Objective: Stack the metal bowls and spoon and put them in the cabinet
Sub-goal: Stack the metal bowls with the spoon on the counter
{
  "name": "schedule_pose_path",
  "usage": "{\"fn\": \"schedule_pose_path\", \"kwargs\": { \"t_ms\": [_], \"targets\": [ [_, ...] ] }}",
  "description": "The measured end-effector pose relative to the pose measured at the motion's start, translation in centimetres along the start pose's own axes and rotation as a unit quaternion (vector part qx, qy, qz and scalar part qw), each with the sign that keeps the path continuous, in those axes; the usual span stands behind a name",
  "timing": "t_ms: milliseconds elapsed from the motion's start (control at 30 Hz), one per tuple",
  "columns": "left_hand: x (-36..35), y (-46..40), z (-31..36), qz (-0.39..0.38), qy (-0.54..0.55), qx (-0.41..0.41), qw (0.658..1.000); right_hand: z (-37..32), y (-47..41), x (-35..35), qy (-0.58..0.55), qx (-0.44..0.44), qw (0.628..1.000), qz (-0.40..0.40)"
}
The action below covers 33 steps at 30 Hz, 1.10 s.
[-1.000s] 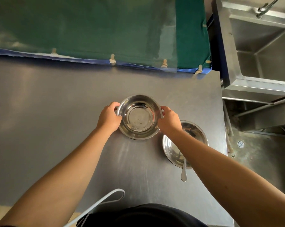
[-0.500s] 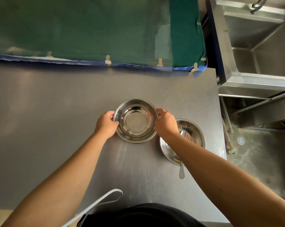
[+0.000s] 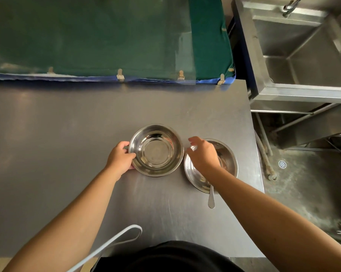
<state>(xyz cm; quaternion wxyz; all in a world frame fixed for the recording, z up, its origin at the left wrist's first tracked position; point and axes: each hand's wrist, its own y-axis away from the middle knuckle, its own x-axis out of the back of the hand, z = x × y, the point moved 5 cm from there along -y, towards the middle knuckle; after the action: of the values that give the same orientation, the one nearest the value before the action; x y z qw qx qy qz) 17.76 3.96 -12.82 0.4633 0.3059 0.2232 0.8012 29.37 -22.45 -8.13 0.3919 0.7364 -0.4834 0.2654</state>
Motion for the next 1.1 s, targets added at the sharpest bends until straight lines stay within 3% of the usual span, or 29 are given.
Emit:
{"fn": "schedule_pose_path", "kwargs": {
  "t_ms": [100, 233, 367, 633, 833, 1100],
  "targets": [
    [0.2, 0.7, -0.1, 0.013, -0.017, -0.004, 1.0, 2.5, 0.7, 1.9, -0.005, -0.023, 1.0, 0.016],
    [0.2, 3.4, 1.8, 0.139, -0.217, -0.122, 0.959, 5.9, 1.6, 4.5, -0.022, -0.069, 0.996, 0.044],
    [-4.3, 7.7, 4.2, 0.096, -0.236, -0.241, 0.936, 8.9, 2.3, 6.6, -0.009, -0.091, 0.993, 0.069],
    [-14.5, 11.6, 3.6, -0.061, -0.282, -0.212, 0.934, 12.2, 3.6, 8.0, 0.002, -0.12, 0.991, 0.065],
    [-17.1, 12.1, 3.1, -0.052, -0.342, -0.136, 0.929, 13.9, 4.1, 7.0, -0.024, -0.145, 0.989, 0.014],
    [-17.4, 11.5, 2.9, -0.049, -0.288, -0.098, 0.951, 14.4, 3.6, 6.1, -0.047, -0.147, 0.988, -0.005]
  ]
}}
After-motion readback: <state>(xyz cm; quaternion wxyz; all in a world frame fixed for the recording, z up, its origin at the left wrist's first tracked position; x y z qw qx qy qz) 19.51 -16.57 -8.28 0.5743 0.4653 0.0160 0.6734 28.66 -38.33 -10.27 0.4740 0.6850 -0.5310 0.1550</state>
